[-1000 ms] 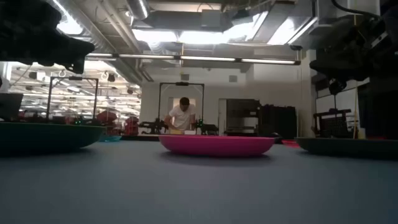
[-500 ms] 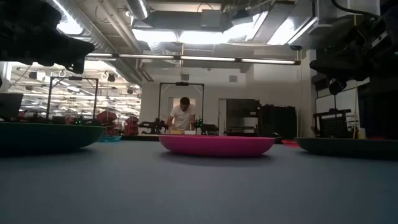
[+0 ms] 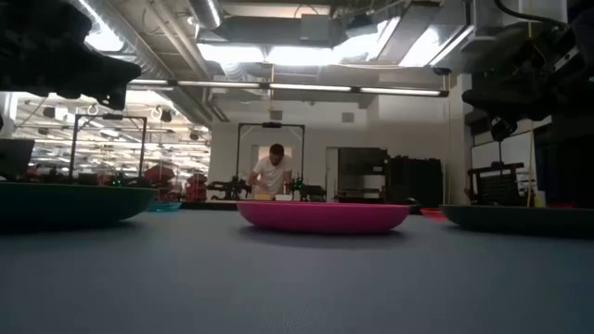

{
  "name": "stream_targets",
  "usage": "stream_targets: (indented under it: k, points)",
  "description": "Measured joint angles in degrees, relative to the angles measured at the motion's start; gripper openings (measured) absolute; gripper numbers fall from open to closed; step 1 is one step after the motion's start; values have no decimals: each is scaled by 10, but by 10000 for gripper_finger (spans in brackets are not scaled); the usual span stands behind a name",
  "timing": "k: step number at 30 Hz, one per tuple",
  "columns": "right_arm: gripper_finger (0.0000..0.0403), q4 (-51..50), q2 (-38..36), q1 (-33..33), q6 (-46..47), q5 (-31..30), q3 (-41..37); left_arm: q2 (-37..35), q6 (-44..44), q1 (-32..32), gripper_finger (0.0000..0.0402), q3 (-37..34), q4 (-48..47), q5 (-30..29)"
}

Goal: Stack plastic plates

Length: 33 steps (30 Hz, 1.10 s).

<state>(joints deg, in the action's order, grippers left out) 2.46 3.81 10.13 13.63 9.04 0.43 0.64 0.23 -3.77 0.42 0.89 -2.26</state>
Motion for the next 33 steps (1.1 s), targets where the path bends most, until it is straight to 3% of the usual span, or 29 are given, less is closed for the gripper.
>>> stream_targets:
  k: [14,22,28,33]
  points:
    - [1,11,0,0,-23,-5,0,0,0,0,1,0,16,-30]
    - [1,13,0,0,-23,-18,0,0,-13,0,1,0,157,-30]
    - [1,18,0,0,-32,-61,0,10,3,0,1,0,208,-117]
    - [1,33,0,0,-34,-91,0,66,4,5,1,0,236,-151]
